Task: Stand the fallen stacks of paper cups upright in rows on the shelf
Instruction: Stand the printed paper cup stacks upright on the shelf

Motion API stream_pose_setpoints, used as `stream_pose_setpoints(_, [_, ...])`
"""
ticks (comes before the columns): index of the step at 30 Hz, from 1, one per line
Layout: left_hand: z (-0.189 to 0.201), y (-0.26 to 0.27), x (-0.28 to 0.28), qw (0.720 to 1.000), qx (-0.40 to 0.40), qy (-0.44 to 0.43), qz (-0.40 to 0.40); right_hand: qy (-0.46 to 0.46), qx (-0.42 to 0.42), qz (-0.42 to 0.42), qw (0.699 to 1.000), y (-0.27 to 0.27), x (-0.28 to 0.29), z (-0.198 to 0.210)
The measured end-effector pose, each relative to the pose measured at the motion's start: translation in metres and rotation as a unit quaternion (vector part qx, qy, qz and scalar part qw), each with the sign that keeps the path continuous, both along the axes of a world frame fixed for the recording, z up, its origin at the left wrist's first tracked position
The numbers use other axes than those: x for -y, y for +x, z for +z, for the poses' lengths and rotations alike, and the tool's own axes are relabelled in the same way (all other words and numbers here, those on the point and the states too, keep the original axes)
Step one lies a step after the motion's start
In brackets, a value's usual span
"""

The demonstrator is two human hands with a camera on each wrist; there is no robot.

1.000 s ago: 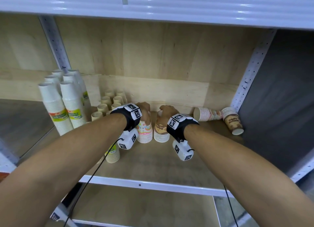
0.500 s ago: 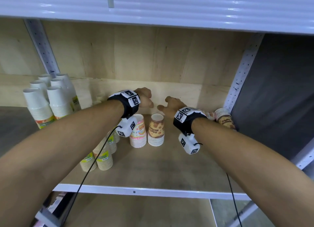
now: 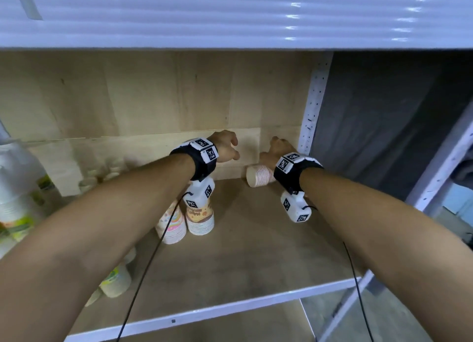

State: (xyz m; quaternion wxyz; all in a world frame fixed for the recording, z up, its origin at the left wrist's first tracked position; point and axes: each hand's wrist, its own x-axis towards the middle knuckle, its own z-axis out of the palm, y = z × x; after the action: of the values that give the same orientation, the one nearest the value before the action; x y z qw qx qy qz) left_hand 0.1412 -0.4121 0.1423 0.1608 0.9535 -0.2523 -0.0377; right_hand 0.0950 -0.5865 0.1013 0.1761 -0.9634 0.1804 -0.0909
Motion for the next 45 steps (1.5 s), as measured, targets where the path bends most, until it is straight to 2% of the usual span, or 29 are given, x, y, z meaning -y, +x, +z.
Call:
stream_pose_setpoints(6, [-0.025,0.008,0.054,0.998,-0.011,0.003,-0.060,-0.003,-0.014,-0.124,0.992,0.002,0.039,-0.033])
stream_pose_setpoints(9, [-0.040,0.014,0.078,0.997,-0.022,0.006,-0.076,0.049,-0.012,-0.094,0.994,-0.003,0.062,-0.060])
stream_pose_setpoints(14, [-0.068,0.027,0.107,0.995,-0.013,0.039,-0.090,0.075,-0.008,-0.117,0.990,-0.002,0.081,-0.088])
stream_pose_setpoints(18, [-0.086,0.037,0.122,0.992,0.015,0.075,-0.098,0.039,-0.056,-0.138,0.988,-0.002,0.096,-0.098])
stream_pose_setpoints(21, [-0.096,0.042,0.131,0.988,0.029,0.113,-0.102,0.030,-0.057,-0.160,0.985,-0.002,0.100,-0.107])
stream_pose_setpoints(24, [-0.106,0.046,0.140,0.985,0.038,0.144,-0.093,0.034,-0.049,-0.138,0.989,-0.002,0.104,-0.116])
stream_pose_setpoints(31, [-0.120,0.057,0.145,0.981,0.070,0.164,-0.069,0.018,-0.068,-0.155,0.985,0.001,0.100,-0.125])
stream_pose_setpoints(36, [-0.122,0.065,0.141,0.987,0.025,0.133,-0.087,0.061,-0.083,-0.157,0.982,0.003,0.098,-0.123])
stream_pose_setpoints(45, [-0.125,0.065,0.135,0.992,-0.008,0.103,-0.078,0.050,-0.088,-0.152,0.983,-0.002,0.095,-0.118])
